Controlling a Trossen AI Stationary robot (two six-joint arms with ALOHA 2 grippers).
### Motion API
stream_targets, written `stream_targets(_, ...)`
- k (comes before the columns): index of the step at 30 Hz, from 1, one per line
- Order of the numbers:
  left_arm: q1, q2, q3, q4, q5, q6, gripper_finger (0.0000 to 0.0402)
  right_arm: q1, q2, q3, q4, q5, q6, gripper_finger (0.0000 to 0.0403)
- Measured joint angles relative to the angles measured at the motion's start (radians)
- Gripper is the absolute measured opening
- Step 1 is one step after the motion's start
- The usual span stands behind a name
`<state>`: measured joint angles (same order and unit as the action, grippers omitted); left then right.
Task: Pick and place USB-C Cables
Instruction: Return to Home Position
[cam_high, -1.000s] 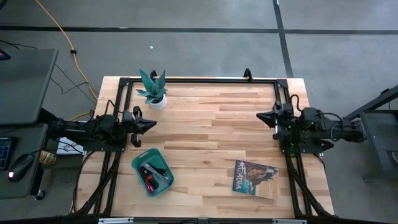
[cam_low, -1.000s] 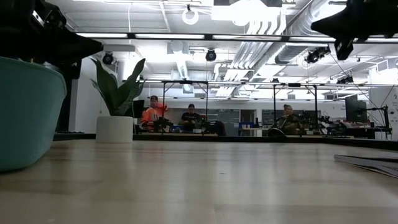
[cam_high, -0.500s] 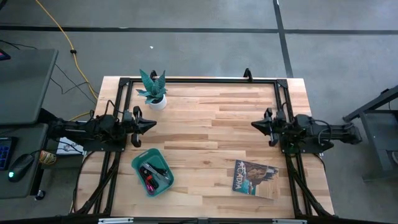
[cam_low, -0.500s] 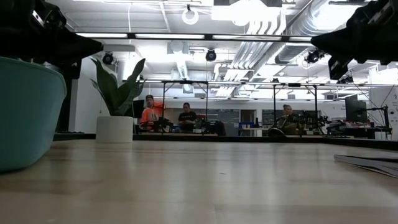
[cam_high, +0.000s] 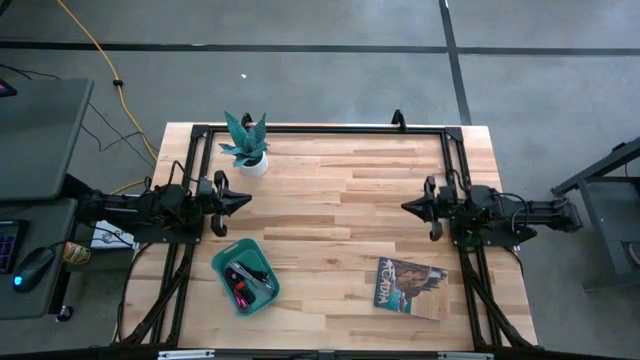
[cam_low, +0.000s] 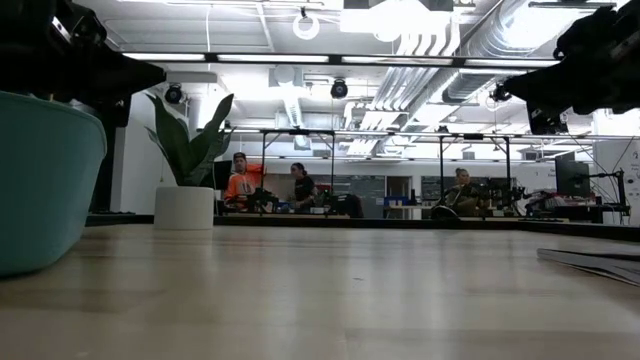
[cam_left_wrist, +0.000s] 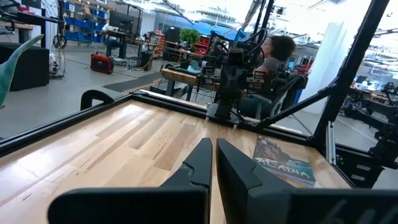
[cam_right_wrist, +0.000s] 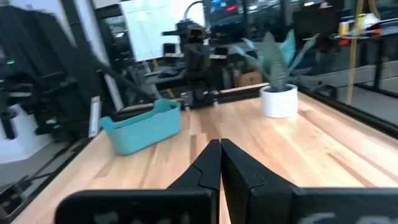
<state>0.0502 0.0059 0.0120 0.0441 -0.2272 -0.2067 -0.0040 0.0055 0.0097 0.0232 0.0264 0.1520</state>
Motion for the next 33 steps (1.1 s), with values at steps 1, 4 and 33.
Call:
stream_targets(1, 0.000, 0.000, 0.000, 0.000, 0.000, 0.000, 0.0003, 0.000, 0.000, 0.000, -0.002, -0.014, -0.003, 0.0000)
stream_targets(4, 0.000, 0.000, 0.000, 0.000, 0.000, 0.000, 0.0003, 0.000, 0.001, 0.000, -0.008, -0.028, 0.004, 0.0000)
stream_targets(33, 0.000, 0.000, 0.000, 0.000, 0.000, 0.000, 0.0003, 0.000, 0.001, 0.000, -0.012, -0.027, 0.015, 0.0000)
